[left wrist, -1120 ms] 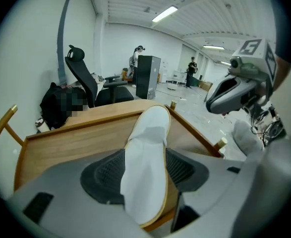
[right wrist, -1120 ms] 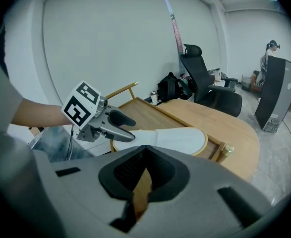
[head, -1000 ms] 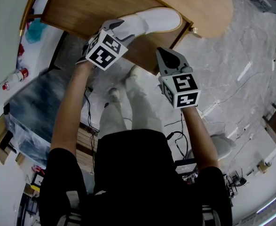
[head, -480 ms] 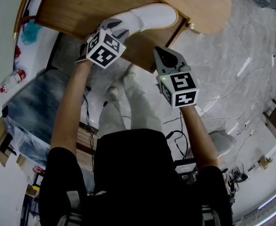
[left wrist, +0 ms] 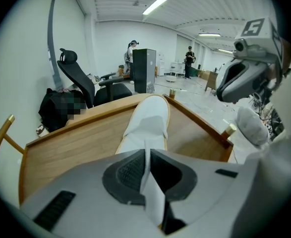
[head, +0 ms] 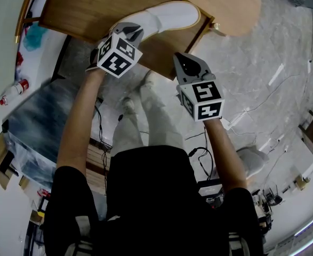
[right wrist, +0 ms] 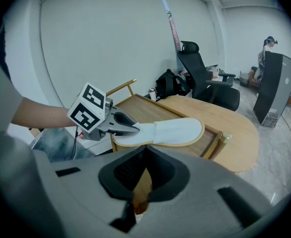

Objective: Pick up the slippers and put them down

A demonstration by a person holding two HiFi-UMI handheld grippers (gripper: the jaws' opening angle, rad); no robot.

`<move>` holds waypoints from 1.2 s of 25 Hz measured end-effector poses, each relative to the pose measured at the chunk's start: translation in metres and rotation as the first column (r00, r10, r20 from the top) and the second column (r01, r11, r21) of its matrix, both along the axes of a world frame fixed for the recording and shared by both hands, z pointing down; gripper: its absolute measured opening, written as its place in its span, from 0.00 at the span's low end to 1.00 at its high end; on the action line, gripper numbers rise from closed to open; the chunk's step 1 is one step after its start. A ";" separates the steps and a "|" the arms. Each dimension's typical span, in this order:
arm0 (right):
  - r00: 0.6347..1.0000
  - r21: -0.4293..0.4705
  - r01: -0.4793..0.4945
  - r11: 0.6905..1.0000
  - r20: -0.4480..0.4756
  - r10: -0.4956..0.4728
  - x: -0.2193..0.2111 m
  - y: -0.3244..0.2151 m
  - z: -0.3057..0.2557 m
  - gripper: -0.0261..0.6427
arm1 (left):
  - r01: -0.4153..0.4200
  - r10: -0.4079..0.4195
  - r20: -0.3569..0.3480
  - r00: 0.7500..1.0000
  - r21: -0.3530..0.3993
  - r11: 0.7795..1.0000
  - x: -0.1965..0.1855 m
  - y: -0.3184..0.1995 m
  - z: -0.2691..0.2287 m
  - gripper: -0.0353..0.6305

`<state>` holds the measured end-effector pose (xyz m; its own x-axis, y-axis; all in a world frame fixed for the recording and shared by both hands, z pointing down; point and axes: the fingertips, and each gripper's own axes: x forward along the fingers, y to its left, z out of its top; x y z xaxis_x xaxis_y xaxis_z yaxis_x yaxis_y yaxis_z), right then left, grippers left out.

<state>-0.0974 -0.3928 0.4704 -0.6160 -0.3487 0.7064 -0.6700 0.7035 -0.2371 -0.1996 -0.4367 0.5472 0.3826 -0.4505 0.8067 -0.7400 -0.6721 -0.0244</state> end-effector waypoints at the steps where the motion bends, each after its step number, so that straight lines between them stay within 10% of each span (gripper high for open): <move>1: 1.000 -0.001 -0.001 1.000 -0.002 0.001 0.001 0.002 -0.001 0.04 | -0.005 0.005 -0.002 1.000 0.001 1.000 0.002 0.002 -0.002 0.09; 30: 0.997 0.139 -0.080 0.987 0.004 0.081 -0.007 0.037 -0.094 0.04 | 0.180 -0.157 -0.175 0.972 0.123 0.976 -0.021 0.070 -0.131 0.08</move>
<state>-0.1040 -0.3557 0.3760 -0.5806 -0.4920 0.6487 -0.7261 0.6733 -0.1392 -0.2207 -0.3669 0.4159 0.4132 -0.6215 0.6656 -0.8438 -0.5361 0.0233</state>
